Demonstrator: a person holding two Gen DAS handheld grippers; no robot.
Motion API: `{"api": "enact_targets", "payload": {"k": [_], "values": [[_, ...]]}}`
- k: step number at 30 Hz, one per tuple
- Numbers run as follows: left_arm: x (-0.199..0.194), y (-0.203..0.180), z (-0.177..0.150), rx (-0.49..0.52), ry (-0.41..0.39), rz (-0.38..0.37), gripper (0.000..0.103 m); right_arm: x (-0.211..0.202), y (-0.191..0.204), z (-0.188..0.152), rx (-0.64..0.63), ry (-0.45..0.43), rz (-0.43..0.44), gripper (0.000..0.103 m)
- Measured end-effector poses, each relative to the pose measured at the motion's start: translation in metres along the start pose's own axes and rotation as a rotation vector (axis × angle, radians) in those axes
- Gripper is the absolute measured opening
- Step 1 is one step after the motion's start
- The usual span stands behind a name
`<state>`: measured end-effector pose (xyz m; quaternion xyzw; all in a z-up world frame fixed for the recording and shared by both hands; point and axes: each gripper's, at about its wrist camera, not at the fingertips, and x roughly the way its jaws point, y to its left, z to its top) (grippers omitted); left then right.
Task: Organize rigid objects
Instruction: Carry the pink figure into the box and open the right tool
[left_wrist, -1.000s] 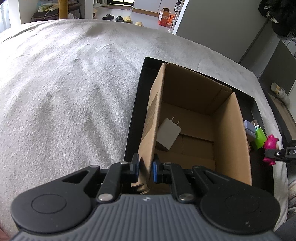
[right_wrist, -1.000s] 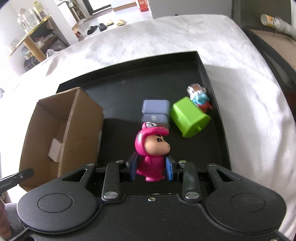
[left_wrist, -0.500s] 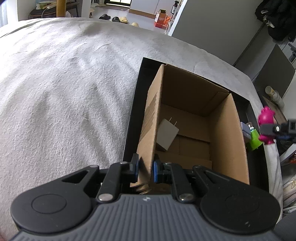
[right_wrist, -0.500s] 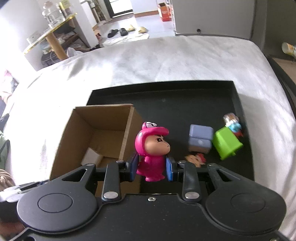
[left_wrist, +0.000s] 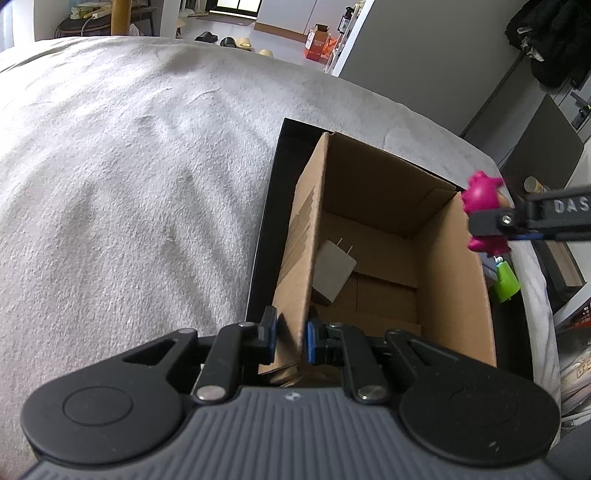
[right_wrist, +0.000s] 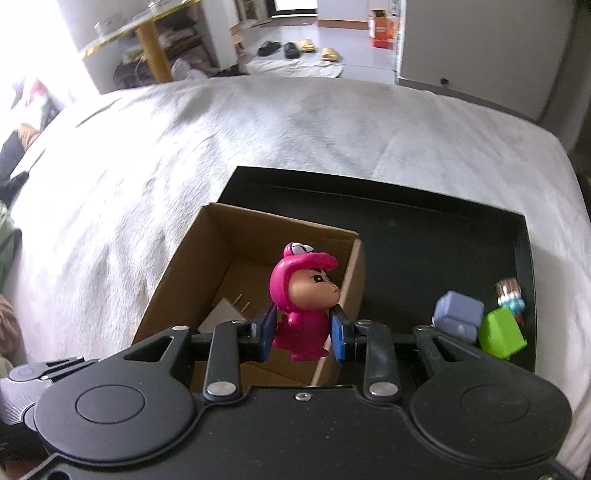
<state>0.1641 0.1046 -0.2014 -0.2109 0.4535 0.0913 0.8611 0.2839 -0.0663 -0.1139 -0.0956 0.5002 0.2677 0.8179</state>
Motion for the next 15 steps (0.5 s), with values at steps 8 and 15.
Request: {"api": "enact_targets", "payload": {"k": [8, 15], "values": [[0.001, 0.003, 0.000, 0.000, -0.002, -0.013, 0.015, 0.012, 0.031, 0.021, -0.110, 0.016, -0.007, 0.031], [0.001, 0.004, 0.000, -0.003, -0.003, -0.021, 0.015, 0.024, 0.054, 0.030, -0.178, 0.030, -0.018, 0.031]]}}
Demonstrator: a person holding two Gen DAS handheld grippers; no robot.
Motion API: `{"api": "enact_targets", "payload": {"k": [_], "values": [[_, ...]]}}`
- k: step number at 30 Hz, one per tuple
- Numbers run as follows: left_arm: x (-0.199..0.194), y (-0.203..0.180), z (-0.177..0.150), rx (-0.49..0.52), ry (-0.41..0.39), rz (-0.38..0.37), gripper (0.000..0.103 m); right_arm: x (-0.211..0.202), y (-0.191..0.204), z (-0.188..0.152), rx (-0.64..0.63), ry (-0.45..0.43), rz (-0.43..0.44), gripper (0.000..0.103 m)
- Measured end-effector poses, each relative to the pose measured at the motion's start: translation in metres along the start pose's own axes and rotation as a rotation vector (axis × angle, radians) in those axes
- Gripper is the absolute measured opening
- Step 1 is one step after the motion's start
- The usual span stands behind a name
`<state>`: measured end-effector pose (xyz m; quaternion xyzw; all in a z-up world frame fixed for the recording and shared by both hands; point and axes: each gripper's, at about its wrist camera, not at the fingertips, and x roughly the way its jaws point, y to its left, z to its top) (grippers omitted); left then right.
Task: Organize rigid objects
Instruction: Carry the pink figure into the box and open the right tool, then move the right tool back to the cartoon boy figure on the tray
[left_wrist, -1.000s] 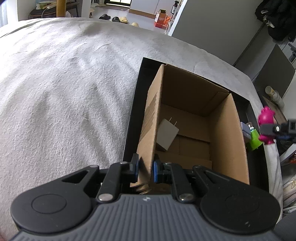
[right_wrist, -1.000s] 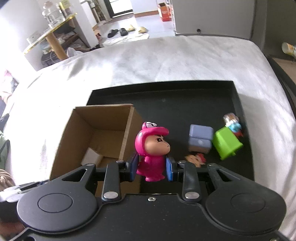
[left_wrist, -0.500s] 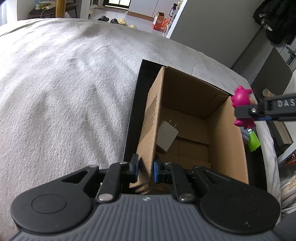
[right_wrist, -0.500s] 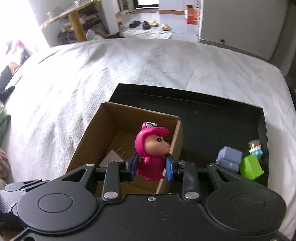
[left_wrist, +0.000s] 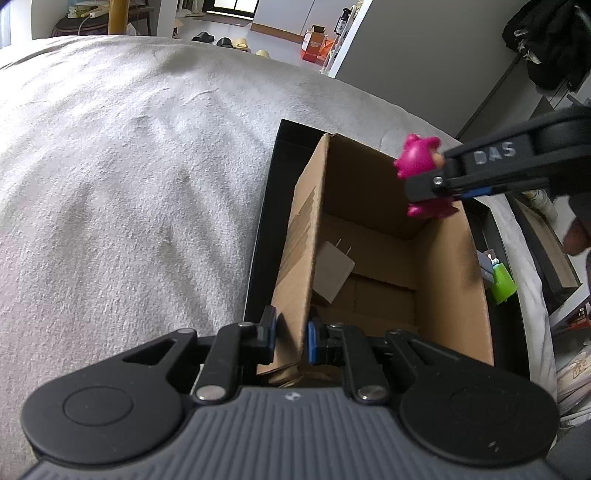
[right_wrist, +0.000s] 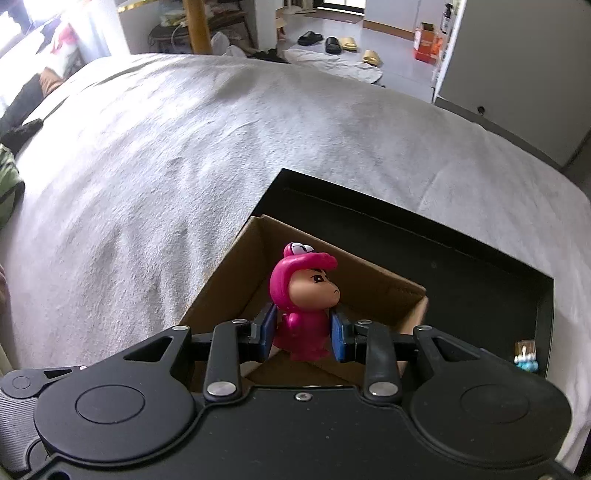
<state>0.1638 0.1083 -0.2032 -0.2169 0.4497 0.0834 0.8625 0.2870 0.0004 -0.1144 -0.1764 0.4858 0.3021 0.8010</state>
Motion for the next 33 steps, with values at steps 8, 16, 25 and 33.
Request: {"api": "enact_targets", "payload": {"k": [8, 16, 25, 33], "values": [[0.001, 0.000, 0.000, 0.003, -0.001, -0.007, 0.015, -0.008, 0.010, 0.000, -0.049, -0.041, -0.016, 0.044], [0.002, -0.002, 0.001, 0.014, 0.003, 0.001, 0.015, -0.021, -0.012, -0.017, -0.013, -0.045, -0.007, 0.046], [0.003, -0.006, 0.001, 0.023, 0.015, 0.017, 0.015, -0.037, -0.041, -0.036, 0.023, -0.072, -0.013, 0.063], [0.003, -0.010, 0.001, 0.037, 0.023, 0.044, 0.015, -0.043, -0.072, -0.054, 0.071, -0.085, -0.037, 0.075]]}}
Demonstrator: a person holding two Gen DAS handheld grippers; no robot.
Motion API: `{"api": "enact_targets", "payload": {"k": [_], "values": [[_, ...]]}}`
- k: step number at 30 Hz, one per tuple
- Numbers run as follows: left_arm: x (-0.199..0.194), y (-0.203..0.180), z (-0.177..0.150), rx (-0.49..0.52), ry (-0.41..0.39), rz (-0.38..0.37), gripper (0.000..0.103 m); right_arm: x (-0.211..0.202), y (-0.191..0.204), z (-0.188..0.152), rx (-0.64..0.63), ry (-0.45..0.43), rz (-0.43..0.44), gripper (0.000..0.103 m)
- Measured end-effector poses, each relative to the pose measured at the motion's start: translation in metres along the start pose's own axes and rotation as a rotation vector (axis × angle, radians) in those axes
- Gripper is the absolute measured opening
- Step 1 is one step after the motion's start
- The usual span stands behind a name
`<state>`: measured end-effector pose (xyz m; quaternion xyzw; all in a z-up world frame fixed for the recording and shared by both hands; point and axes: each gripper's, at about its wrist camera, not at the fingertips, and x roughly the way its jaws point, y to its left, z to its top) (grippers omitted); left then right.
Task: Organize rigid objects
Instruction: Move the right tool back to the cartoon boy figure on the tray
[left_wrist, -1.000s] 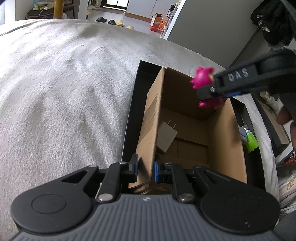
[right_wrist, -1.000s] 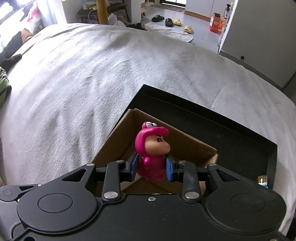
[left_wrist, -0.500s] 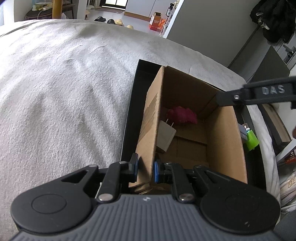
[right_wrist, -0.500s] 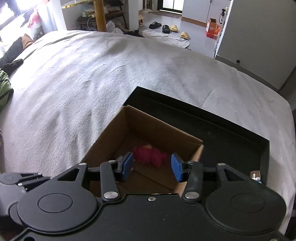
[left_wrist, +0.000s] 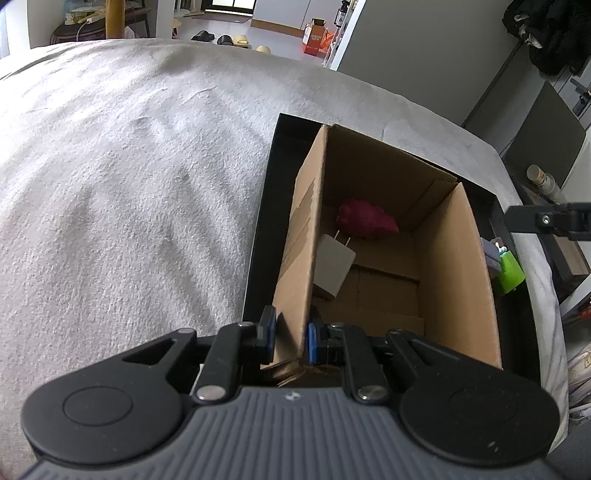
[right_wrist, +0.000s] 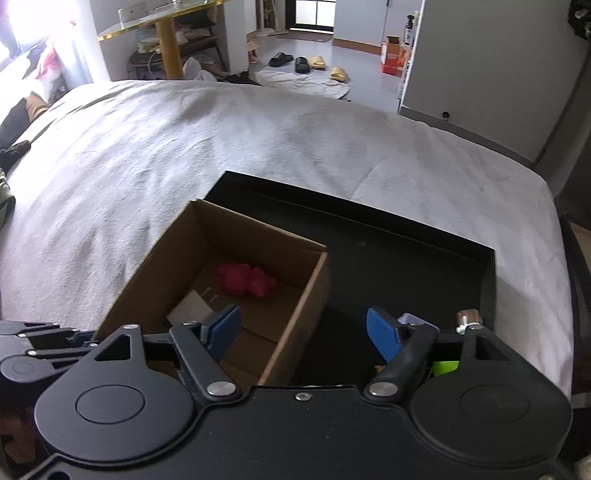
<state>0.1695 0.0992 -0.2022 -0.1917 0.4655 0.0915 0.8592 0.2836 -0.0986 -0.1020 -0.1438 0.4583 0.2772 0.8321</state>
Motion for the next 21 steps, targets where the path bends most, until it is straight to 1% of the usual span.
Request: {"api": "enact_targets", "payload": {"k": [4, 7, 13, 18, 21], "values": [[0.000, -0.002, 0.000, 0.009, 0.005, 0.014, 0.015, -0.002, -0.013, -0.007, 0.014, -0.004, -0.002, 0.081], [0.001, -0.005, 0.000, 0.015, 0.006, 0.030, 0.015, -0.003, -0.025, -0.013, 0.028, -0.004, 0.002, 0.082], [0.001, -0.010, 0.000, 0.031, 0.012, 0.041, 0.015, 0.001, -0.052, -0.025, 0.074, 0.002, 0.014, 0.083], [0.002, -0.013, 0.000, 0.040, 0.016, 0.055, 0.015, 0.004, -0.078, -0.036, 0.144, -0.001, 0.017, 0.083], [0.002, -0.013, 0.000, 0.045, 0.021, 0.050, 0.015, 0.007, -0.092, -0.042, 0.169, -0.002, 0.012, 0.083]]}}
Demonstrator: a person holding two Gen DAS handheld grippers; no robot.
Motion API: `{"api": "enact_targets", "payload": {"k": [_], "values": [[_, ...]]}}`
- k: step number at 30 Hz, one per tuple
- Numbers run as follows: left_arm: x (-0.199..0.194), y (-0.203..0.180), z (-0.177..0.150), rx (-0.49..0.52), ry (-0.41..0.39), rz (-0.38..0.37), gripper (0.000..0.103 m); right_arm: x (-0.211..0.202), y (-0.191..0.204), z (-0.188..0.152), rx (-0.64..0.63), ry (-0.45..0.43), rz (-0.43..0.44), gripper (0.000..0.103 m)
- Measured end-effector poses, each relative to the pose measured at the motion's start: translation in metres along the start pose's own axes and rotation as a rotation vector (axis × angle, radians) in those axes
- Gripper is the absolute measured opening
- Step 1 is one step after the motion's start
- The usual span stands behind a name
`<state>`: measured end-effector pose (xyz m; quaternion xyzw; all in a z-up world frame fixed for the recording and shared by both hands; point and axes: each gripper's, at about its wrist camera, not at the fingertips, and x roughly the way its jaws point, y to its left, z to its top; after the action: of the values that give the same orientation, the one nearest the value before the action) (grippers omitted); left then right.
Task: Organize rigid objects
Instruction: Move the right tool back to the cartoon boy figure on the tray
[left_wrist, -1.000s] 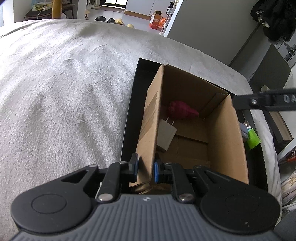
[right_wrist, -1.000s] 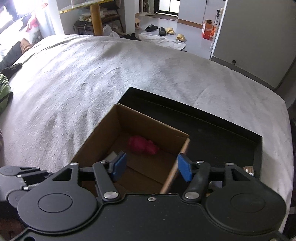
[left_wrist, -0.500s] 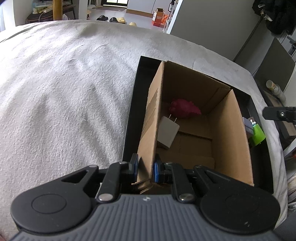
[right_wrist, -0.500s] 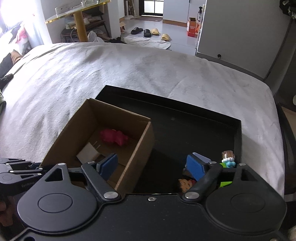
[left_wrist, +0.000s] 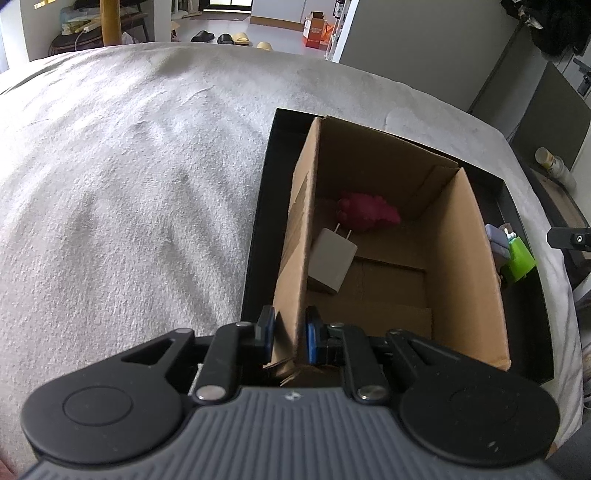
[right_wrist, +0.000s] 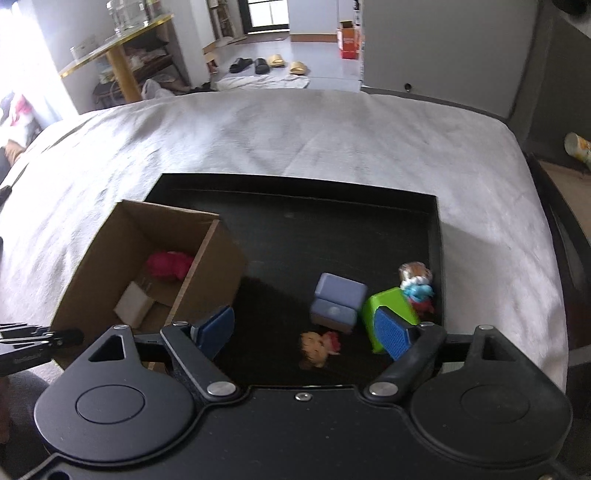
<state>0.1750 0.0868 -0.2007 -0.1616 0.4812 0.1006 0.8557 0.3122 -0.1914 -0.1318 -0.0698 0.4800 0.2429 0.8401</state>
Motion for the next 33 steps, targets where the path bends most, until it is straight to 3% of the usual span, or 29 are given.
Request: {"api": "enact_targets", "payload": {"k": [9, 15, 25, 33], "values": [[0.004, -0.005, 0.001, 0.019, 0.012, 0.032, 0.015, 0.011, -0.037, -0.013, 0.094, 0.010, 0.006, 0.082], [0.005, -0.005, 0.001, 0.016, 0.013, 0.034, 0.015, 0.026, -0.040, -0.021, 0.123, 0.015, 0.032, 0.082], [0.009, -0.005, 0.003, 0.011, 0.019, 0.035, 0.015, 0.050, -0.018, -0.037, -0.036, 0.000, 0.109, 0.082], [0.014, -0.004, 0.005, 0.002, 0.032, 0.040, 0.015, 0.070, -0.007, -0.041, -0.122, 0.030, 0.082, 0.080]]}}
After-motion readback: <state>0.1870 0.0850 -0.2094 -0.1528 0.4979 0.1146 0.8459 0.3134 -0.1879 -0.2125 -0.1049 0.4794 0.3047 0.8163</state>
